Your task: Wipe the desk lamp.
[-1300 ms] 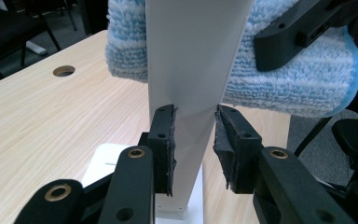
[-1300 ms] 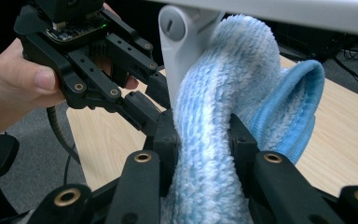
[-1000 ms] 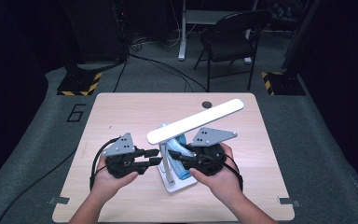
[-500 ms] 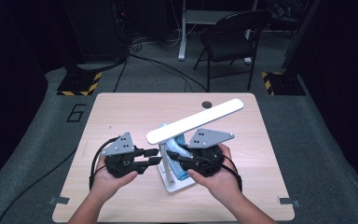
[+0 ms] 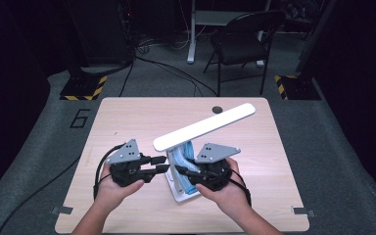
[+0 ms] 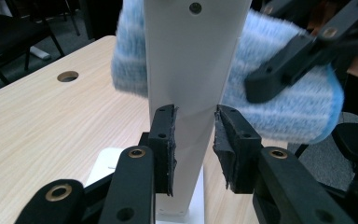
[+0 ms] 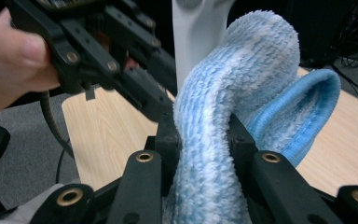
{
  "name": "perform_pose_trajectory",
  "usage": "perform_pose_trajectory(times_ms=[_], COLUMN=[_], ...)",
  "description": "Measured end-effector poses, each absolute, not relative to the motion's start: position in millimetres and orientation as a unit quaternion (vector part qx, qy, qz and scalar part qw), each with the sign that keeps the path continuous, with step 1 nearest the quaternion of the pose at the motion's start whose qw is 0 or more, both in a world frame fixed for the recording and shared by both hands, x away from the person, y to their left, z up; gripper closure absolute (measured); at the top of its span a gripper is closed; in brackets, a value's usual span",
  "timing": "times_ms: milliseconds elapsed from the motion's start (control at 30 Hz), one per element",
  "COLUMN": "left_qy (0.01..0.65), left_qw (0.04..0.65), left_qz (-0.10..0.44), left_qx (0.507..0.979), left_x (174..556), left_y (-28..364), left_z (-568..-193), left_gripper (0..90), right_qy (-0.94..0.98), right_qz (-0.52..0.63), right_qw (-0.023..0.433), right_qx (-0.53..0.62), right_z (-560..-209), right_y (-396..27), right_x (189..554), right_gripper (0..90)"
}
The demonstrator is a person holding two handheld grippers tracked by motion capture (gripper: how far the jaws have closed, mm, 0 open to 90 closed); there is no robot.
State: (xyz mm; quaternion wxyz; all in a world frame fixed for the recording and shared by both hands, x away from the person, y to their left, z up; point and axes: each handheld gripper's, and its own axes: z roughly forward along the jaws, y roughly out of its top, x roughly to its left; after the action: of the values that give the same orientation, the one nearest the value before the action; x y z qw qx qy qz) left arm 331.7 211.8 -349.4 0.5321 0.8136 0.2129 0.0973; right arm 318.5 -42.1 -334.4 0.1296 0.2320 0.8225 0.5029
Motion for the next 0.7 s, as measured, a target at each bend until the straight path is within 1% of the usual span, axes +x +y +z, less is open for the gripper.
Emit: perform_pose_trajectory(times_ms=[600,700], left_qy=[0.211,0.209], left_qw=[0.531,0.532], left_qz=[0.098,0.101], left_qx=[0.815,0.814], left_x=[332,332], left_y=[210,209], left_z=[-349,-350], left_gripper=[68.5,68.6], right_qy=[0.831,0.834], right_qz=[0.479,0.473], right_qw=[0.107,0.096], right_qx=[0.262,0.269], right_z=[-393,-406], right_y=[-44,-43], right_x=[328,331], right_gripper=[72.0,72.0])
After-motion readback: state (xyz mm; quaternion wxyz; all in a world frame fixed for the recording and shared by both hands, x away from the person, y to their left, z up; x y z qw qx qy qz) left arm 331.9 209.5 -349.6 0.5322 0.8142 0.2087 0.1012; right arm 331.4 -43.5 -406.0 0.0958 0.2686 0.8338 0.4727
